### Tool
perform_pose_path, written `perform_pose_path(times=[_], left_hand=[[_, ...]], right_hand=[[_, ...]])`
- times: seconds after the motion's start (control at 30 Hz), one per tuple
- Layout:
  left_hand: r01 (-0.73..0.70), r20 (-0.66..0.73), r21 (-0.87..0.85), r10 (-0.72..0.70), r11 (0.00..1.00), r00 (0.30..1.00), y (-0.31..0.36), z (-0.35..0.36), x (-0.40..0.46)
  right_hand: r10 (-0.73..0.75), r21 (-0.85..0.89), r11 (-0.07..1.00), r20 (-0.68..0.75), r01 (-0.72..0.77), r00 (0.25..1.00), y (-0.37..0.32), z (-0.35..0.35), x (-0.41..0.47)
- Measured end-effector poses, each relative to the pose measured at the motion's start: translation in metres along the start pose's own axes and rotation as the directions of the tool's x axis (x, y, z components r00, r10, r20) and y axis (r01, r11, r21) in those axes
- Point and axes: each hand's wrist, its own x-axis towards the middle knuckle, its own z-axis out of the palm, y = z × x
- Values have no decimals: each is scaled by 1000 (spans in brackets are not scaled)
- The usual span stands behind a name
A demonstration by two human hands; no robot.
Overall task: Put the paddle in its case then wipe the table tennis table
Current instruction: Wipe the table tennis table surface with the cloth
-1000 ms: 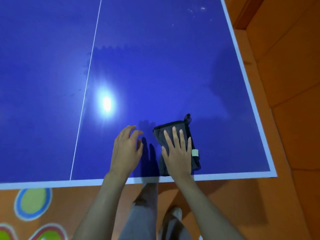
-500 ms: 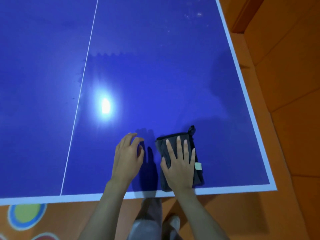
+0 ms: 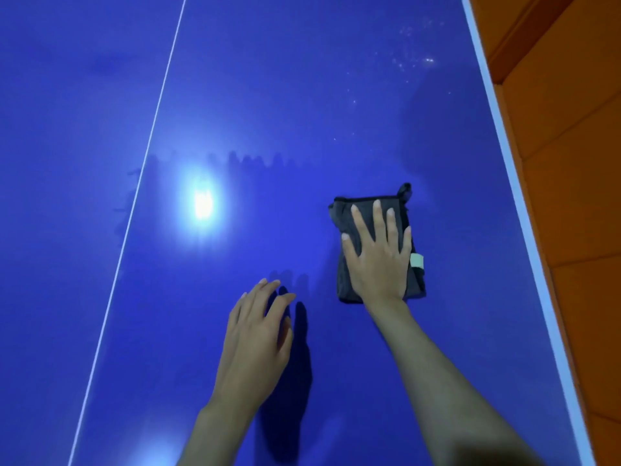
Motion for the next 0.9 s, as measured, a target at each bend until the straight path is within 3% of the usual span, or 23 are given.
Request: perform_pose_path(times=[0.27, 0.43, 0.63, 0.9], left_hand=[[12, -10, -61, -12, 998, 1000, -9, -6, 50], [17, -13, -50, -18, 999, 1000, -5, -10, 47], [-1, -25, -36, 0, 999, 1000, 13, -5, 9], [-33, -71, -22, 31, 999, 997, 54, 14, -81]], right_hand=[[10, 20, 1000, -7, -9, 1000, 3, 12, 121], [-20, 57, 998, 5, 20, 1000, 6, 13, 135], [-47, 49, 998, 23, 46, 999, 15, 4, 62], [-57, 4, 998, 72, 57, 996, 41, -19, -112]])
